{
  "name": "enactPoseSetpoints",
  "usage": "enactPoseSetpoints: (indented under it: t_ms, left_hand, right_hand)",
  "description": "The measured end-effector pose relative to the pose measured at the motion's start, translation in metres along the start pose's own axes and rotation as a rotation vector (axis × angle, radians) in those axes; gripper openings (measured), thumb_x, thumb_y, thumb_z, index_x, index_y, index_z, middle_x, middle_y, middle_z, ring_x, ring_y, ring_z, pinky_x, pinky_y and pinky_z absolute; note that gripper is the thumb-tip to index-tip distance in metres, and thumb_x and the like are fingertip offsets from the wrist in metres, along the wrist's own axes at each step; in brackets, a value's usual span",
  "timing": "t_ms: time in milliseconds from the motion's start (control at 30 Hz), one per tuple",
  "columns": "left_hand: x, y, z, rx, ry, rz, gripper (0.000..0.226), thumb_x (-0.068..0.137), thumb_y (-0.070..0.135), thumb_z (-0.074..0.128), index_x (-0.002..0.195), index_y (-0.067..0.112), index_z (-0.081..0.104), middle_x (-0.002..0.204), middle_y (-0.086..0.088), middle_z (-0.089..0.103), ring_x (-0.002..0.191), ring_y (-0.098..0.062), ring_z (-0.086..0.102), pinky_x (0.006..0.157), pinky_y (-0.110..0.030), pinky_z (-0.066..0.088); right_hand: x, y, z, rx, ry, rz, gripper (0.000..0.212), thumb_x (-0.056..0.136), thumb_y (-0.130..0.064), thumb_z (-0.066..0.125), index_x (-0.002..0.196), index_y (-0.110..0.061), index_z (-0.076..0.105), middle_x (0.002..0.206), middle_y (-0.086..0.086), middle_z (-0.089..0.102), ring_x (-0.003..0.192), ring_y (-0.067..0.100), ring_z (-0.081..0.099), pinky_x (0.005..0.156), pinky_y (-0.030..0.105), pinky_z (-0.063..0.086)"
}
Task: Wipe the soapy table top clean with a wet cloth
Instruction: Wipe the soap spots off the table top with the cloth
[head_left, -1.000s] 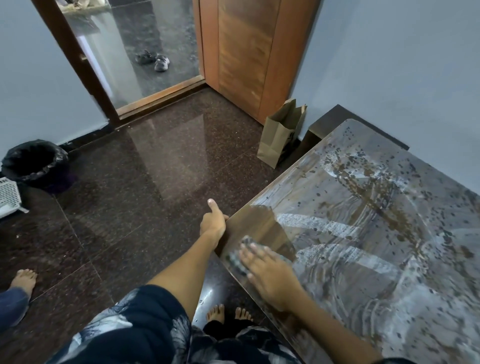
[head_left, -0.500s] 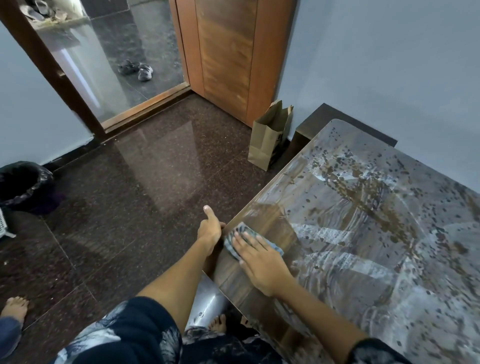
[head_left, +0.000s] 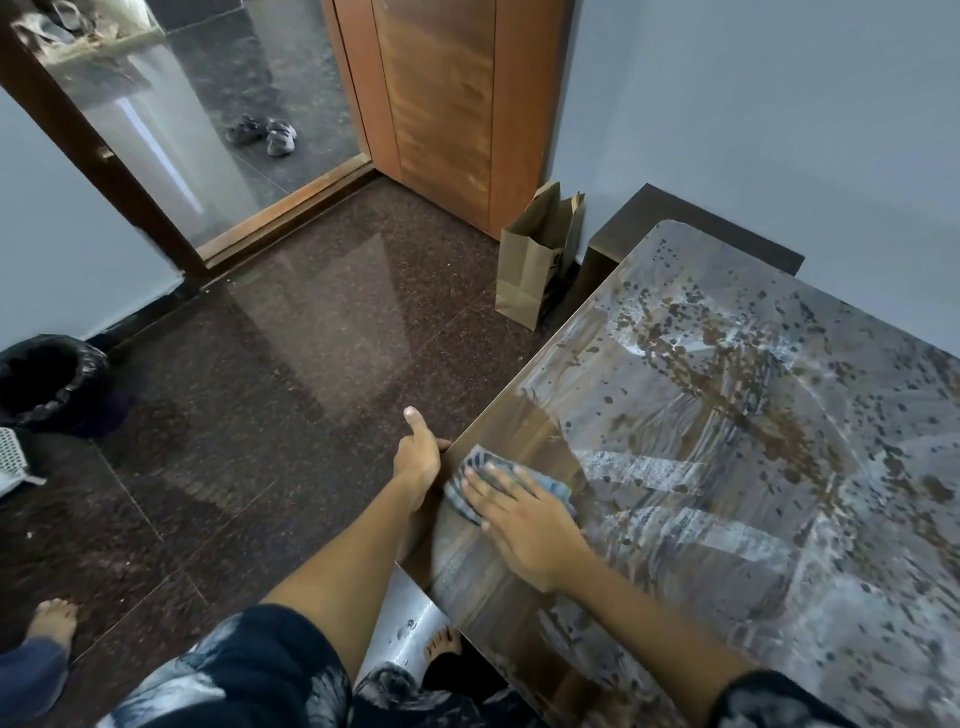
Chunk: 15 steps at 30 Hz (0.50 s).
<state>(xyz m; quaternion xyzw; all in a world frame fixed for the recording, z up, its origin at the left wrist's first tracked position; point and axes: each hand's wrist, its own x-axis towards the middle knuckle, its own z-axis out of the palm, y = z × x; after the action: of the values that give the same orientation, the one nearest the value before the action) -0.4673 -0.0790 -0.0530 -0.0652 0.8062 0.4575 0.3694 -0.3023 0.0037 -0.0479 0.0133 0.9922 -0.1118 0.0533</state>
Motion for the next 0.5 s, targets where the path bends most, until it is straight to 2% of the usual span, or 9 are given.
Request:
enactPoseSetpoints:
  t_ms: [67,133,200,300,400,500]
  left_hand:
    - [0.0,0.001,0.002,0.006,-0.003,0.021,0.091,0.091,0.06,-0.003,0.093,0.01,0.072,0.111,-0.013,0.064,0.107,-0.028,0.054,0.104,-0.039,0.034]
    - [-0.002,0.001,0.003,0.003,0.014,0.039,0.088,0.093,0.058,-0.001,0.092,0.009,0.072,0.108,-0.012,0.064,0.106,-0.028,0.054,0.102,-0.037,0.034]
    - [-0.003,-0.002,0.003,0.002,0.014,0.043,0.087,0.093,0.057,-0.001,0.092,0.01,0.073,0.108,-0.012,0.064,0.106,-0.028,0.054,0.101,-0.036,0.033]
    - [-0.006,-0.004,0.003,0.007,0.031,0.05,0.088,0.093,0.056,-0.002,0.096,0.011,0.073,0.112,-0.013,0.064,0.107,-0.027,0.054,0.1,-0.035,0.033]
    - [-0.006,0.0,0.006,0.021,0.021,0.057,0.088,0.092,0.058,-0.003,0.099,0.011,0.072,0.11,-0.009,0.063,0.108,-0.027,0.053,0.099,-0.035,0.033]
    - [-0.008,0.009,0.01,0.033,-0.023,0.055,0.088,0.09,0.062,-0.001,0.095,0.014,0.073,0.108,-0.008,0.066,0.106,-0.026,0.056,0.101,-0.038,0.036]
  right_hand:
    - [-0.007,0.021,-0.006,-0.024,-0.044,0.018,0.049,0.095,-0.032,0.032,0.143,-0.023,0.036,0.147,-0.008,0.038,0.138,0.011,0.028,0.113,0.041,0.025]
    - [0.008,0.047,-0.014,-0.078,-0.028,0.134,0.05,0.099,-0.033,0.024,0.148,-0.024,0.022,0.153,-0.008,0.022,0.142,0.009,0.011,0.116,0.044,0.014]
    - [0.034,0.066,-0.025,-0.046,-0.054,0.314,0.051,0.101,-0.034,0.016,0.15,-0.025,0.007,0.157,-0.01,0.005,0.143,0.01,-0.003,0.116,0.042,0.0]
    - [0.057,0.062,-0.031,0.035,-0.051,0.427,0.052,0.102,-0.033,0.015,0.151,-0.022,0.002,0.158,-0.008,0.0,0.144,0.015,-0.008,0.115,0.041,-0.004]
    - [0.048,0.037,-0.018,-0.005,-0.022,0.304,0.052,0.101,-0.035,0.017,0.15,-0.02,0.007,0.157,-0.004,0.005,0.141,0.015,-0.009,0.114,0.04,-0.003]
    - [0.016,0.017,-0.008,-0.01,-0.002,0.098,0.05,0.098,-0.039,0.026,0.145,-0.022,0.031,0.149,-0.006,0.034,0.141,0.014,0.019,0.116,0.039,0.013]
